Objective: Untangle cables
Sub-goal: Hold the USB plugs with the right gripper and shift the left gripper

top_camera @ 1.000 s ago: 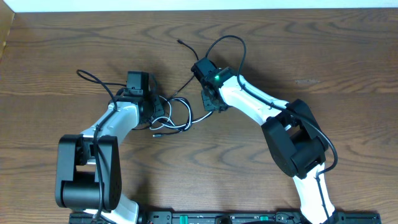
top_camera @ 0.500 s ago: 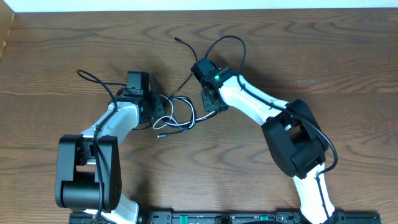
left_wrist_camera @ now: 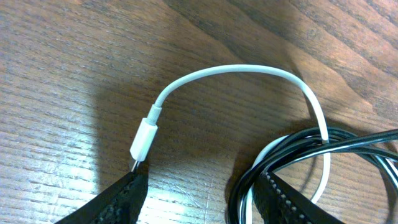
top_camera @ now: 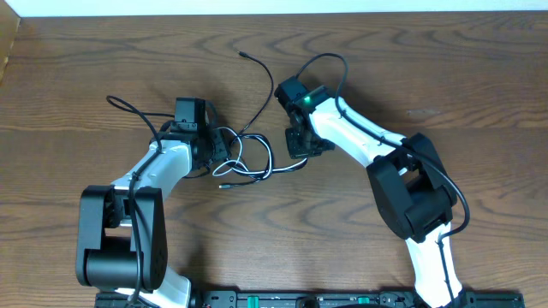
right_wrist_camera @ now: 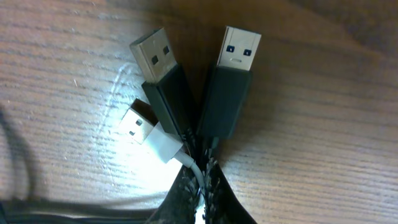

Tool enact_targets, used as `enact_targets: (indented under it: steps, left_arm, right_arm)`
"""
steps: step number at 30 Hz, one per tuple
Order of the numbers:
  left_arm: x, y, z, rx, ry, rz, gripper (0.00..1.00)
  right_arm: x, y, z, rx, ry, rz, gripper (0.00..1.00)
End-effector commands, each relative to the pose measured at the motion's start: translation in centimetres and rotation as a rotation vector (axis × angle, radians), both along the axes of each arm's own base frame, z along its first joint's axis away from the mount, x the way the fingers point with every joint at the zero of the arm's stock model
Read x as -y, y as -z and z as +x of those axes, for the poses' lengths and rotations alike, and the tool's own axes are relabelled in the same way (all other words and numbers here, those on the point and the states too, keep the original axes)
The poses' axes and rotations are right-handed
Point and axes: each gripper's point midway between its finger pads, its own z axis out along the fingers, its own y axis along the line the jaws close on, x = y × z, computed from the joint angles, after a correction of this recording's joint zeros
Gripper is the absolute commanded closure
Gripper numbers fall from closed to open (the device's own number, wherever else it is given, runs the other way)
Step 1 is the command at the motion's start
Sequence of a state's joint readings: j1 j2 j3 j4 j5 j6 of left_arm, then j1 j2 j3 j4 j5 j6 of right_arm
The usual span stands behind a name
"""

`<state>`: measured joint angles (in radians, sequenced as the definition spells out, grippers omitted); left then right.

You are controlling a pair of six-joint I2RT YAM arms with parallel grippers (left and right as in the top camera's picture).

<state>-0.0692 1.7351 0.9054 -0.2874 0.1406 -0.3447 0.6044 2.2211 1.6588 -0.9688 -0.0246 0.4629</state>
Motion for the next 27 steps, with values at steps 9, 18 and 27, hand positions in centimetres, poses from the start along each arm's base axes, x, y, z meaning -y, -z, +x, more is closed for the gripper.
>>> enact_targets:
  steps: [9, 18, 27]
  left_arm:
    - [0.7, -9.3, 1.1, 0.234, -0.072, -0.099, 0.36]
    - [1.3, -7.8, -3.9, 0.028, -0.138, -0.125, 0.57]
    - [2.8, -5.8, -6.0, -0.078, -0.087, -0.105, 0.57]
  right_arm:
    - [-2.2, 3.1, -4.6, -0.246, -0.005, 0.144, 0.99]
    - [-2.2, 3.2, -4.5, -0.242, -0.004, 0.143, 0.99]
    - [-2.2, 3.2, -4.5, -0.241, -0.004, 0.143, 0.99]
